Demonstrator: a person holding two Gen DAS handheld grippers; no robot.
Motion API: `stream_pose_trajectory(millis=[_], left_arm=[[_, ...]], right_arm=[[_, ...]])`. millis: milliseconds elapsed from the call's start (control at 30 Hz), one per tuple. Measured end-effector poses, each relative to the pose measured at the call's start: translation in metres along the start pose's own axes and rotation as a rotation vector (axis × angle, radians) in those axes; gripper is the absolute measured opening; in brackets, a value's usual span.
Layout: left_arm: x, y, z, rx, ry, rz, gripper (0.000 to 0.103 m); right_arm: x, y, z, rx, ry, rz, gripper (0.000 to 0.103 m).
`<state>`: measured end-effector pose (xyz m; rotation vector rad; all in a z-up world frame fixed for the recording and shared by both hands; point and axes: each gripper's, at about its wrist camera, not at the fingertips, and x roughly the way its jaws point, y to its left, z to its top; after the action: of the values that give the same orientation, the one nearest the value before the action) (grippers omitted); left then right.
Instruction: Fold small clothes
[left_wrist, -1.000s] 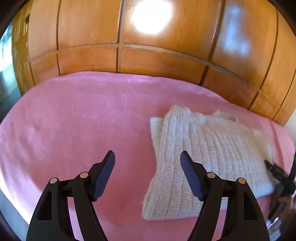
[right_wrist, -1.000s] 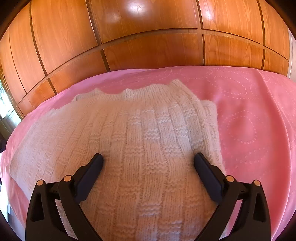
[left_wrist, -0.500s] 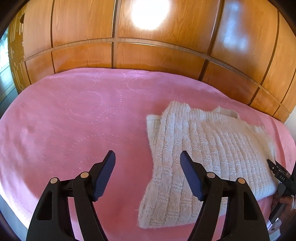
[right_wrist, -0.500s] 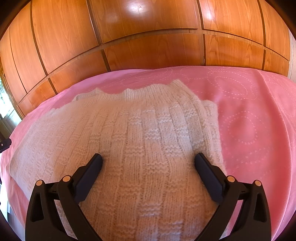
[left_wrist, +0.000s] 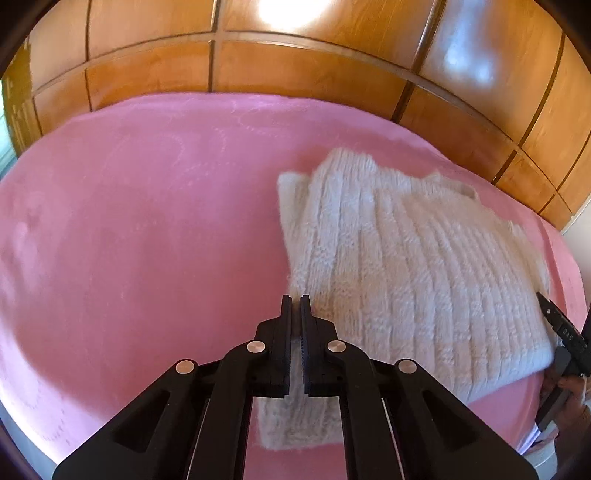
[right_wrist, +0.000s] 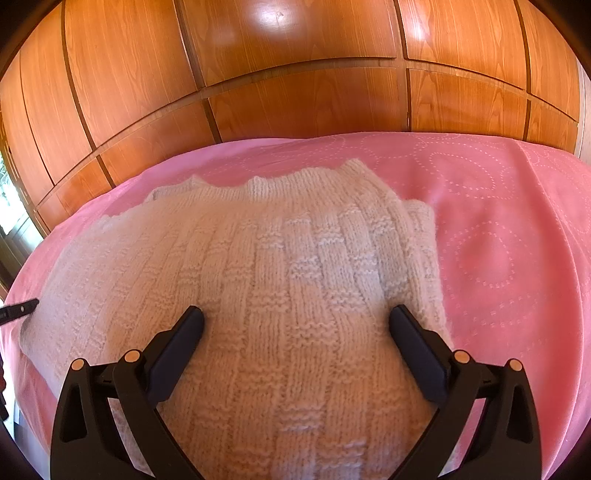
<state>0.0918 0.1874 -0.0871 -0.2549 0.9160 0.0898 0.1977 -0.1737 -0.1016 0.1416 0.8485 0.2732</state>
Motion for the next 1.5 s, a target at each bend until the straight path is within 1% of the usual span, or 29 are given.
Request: stream_pose_trajectory(millis=[67, 100, 200, 267, 333, 367, 433, 500, 567, 600, 633, 667, 700, 733, 767, 800, 867, 933, 967, 1067, 1100, 1133, 1167, 1200, 1267, 1333, 1400, 1433, 1500], left_arm=[[0.005, 0.008, -0.009, -0.038, 0.026, -0.005, 0.003], [0.006, 0.01, -0.01, -0.048, 0.027, -0.001, 0.003], [0.001, 0.013, -0.004, -0.062, 0.016, -0.039, 0.003], [-0.006, 0.009, 0.009, -0.036, -0.003, -0.065, 0.013], [-0.009, 0.004, 0.024, -0.012, -0.032, -0.075, 0.033], [-0.008, 0.001, 0.031, 0.002, -0.04, -0.085, 0.036], [0.003, -0.002, 0.046, 0.017, -0.025, -0.087, 0.036], [0.02, -0.004, 0.059, 0.011, 0.012, -0.115, 0.036], [0.041, -0.004, 0.068, 0.0, 0.063, -0.117, 0.036], [0.05, -0.005, 0.069, 0.0, 0.088, -0.127, 0.028], [0.056, -0.005, 0.07, -0.01, 0.1, -0.128, 0.006], [0.058, -0.004, 0.071, -0.025, 0.094, -0.126, 0.005], [0.051, -0.005, 0.069, -0.044, 0.054, -0.127, 0.005], [0.042, -0.008, 0.066, -0.039, 0.013, -0.117, 0.004], [0.031, -0.011, 0.061, -0.021, -0.033, -0.082, 0.004], [0.024, -0.012, 0.057, -0.018, -0.056, -0.054, 0.004], [0.024, -0.007, 0.049, -0.035, -0.049, -0.005, 0.004], [0.047, -0.001, 0.045, -0.044, 0.014, 0.039, 0.005], [0.054, -0.002, 0.045, -0.04, 0.032, 0.049, 0.005], [0.055, -0.019, 0.047, 0.038, 0.014, 0.124, 0.005], [0.053, -0.024, 0.049, 0.046, 0.012, 0.143, 0.008], [0.049, -0.025, 0.049, 0.044, 0.008, 0.16, 0.014], [0.043, -0.027, 0.049, 0.037, -0.004, 0.173, 0.016], [0.033, -0.03, 0.048, 0.03, -0.031, 0.17, 0.018], [0.016, -0.037, 0.046, 0.035, -0.08, 0.172, 0.028], [-0.003, -0.053, 0.04, 0.071, -0.13, 0.165, 0.052], [-0.018, -0.071, 0.034, 0.111, -0.174, 0.15, 0.062], [-0.024, -0.078, 0.031, 0.125, -0.186, 0.142, 0.065], [-0.03, -0.091, 0.025, 0.148, -0.189, 0.113, 0.067]], right_arm=[[0.0, 0.001, 0.0, -0.002, 0.001, 0.0, 0.1], [0.0, 0.001, 0.001, -0.003, 0.002, 0.0, 0.1], [0.0, 0.001, 0.0, -0.002, 0.001, 0.0, 0.1], [0.0, 0.0, 0.0, -0.003, 0.002, 0.0, 0.1], [0.0, 0.0, 0.0, -0.003, 0.002, 0.001, 0.1], [0.0, 0.0, 0.0, -0.003, 0.002, 0.001, 0.1], [0.0, 0.0, 0.0, -0.003, 0.002, 0.001, 0.1], [0.0, 0.0, 0.0, -0.003, 0.002, 0.003, 0.1], [0.0, 0.0, 0.001, -0.003, 0.002, 0.004, 0.1], [0.001, 0.0, 0.001, -0.003, 0.002, 0.005, 0.1], [0.0, 0.0, 0.001, -0.004, 0.002, 0.005, 0.1], [0.0, 0.0, 0.001, -0.003, 0.002, 0.006, 0.1], [0.001, 0.0, 0.002, -0.003, 0.001, 0.007, 0.1], [0.001, 0.0, 0.002, -0.003, 0.001, 0.008, 0.1], [0.001, 0.0, 0.002, -0.003, 0.0, 0.009, 0.1], [0.001, 0.0, 0.003, -0.003, 0.0, 0.011, 0.1], [0.002, -0.001, 0.002, -0.001, -0.001, 0.016, 0.101], [0.002, -0.001, 0.003, -0.004, -0.001, 0.019, 0.101], [0.002, -0.002, 0.002, -0.004, -0.001, 0.019, 0.101], [0.002, -0.002, 0.002, -0.004, -0.004, 0.019, 0.101], [0.003, -0.002, 0.002, -0.005, -0.004, 0.02, 0.101], [0.002, -0.002, 0.002, -0.004, -0.004, 0.021, 0.101], [0.002, -0.002, 0.002, -0.003, -0.004, 0.023, 0.101], [0.002, -0.002, 0.002, -0.003, -0.004, 0.025, 0.101], [0.002, -0.002, 0.002, -0.004, -0.004, 0.025, 0.101], [0.003, -0.002, 0.002, -0.006, -0.003, 0.022, 0.101], [0.002, -0.001, 0.002, -0.01, -0.002, 0.015, 0.101], [0.002, 0.0, 0.002, -0.012, 0.0, 0.01, 0.101], [0.001, 0.002, 0.003, -0.019, 0.004, -0.002, 0.101]])
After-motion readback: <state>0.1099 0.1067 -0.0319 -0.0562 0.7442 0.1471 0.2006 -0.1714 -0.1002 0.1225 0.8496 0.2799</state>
